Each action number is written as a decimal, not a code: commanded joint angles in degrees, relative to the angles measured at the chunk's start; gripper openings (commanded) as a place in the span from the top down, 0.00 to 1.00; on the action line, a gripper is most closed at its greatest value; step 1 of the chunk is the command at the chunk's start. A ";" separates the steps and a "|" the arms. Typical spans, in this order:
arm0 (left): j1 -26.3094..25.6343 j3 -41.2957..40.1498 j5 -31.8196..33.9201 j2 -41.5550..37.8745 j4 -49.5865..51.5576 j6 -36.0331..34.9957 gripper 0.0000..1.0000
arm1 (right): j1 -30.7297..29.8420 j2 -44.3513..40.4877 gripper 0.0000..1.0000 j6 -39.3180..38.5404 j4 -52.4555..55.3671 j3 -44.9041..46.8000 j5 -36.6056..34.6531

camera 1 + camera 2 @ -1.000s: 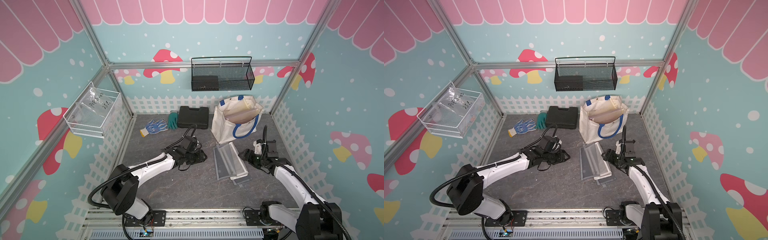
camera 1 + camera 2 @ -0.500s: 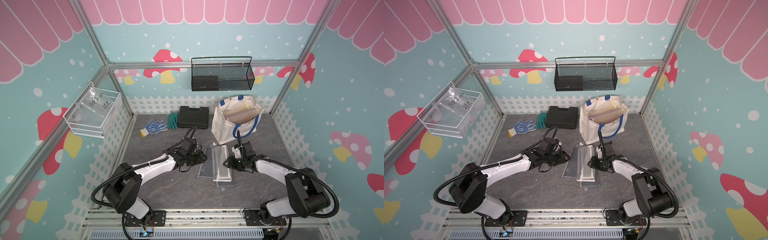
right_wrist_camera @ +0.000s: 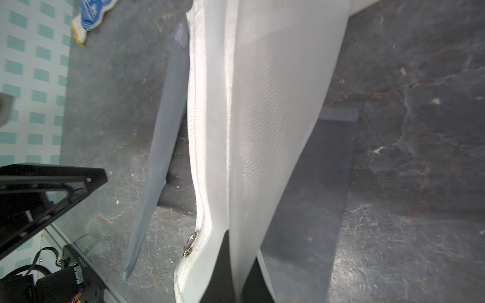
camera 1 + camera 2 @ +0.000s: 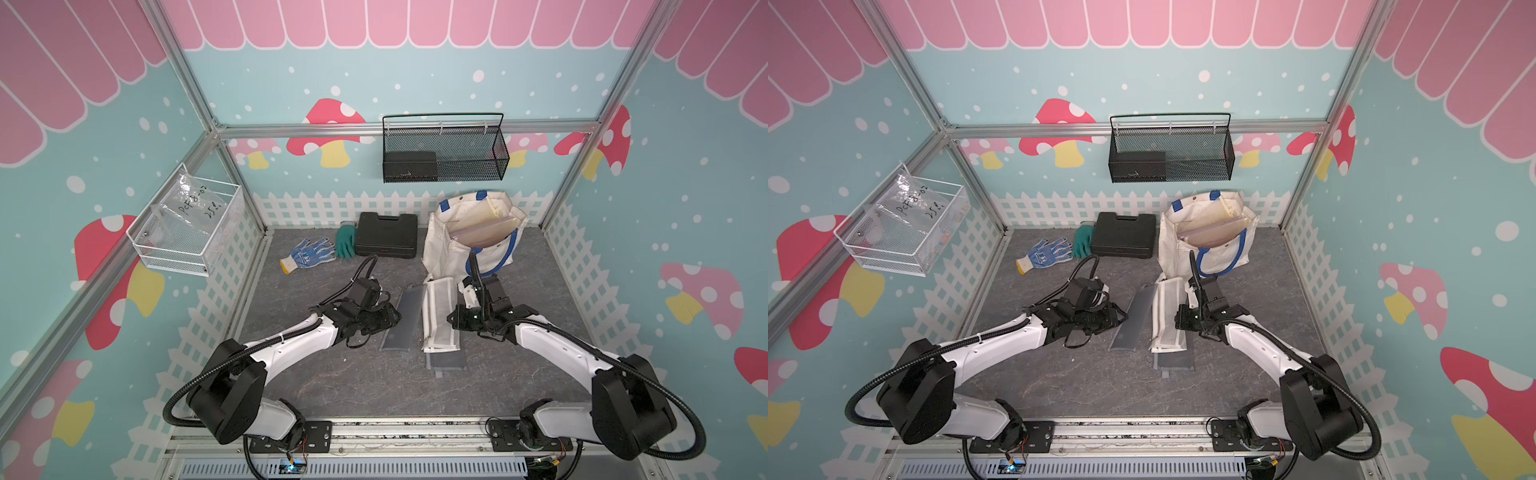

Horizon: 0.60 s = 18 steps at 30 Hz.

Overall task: Put the pencil pouch into the canvas bag
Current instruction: Pick up the pencil pouch.

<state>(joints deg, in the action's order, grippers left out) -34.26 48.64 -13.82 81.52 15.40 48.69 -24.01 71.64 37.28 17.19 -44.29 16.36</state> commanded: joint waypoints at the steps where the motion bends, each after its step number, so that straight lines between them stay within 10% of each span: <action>1: 1.66 -0.54 1.08 -1.42 1.94 -1.29 0.52 | -0.33 -3.46 1.00 -0.98 3.42 -1.15 -0.08; 18: 5.61 0.51 1.61 -3.82 5.08 -4.46 0.54 | -1.21 -4.11 1.00 0.33 1.58 -21.65 1.25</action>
<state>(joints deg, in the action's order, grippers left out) -28.86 48.64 -13.17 79.20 19.07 45.58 -24.86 66.04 36.16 19.70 -61.98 18.83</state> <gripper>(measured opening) 0.459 0.052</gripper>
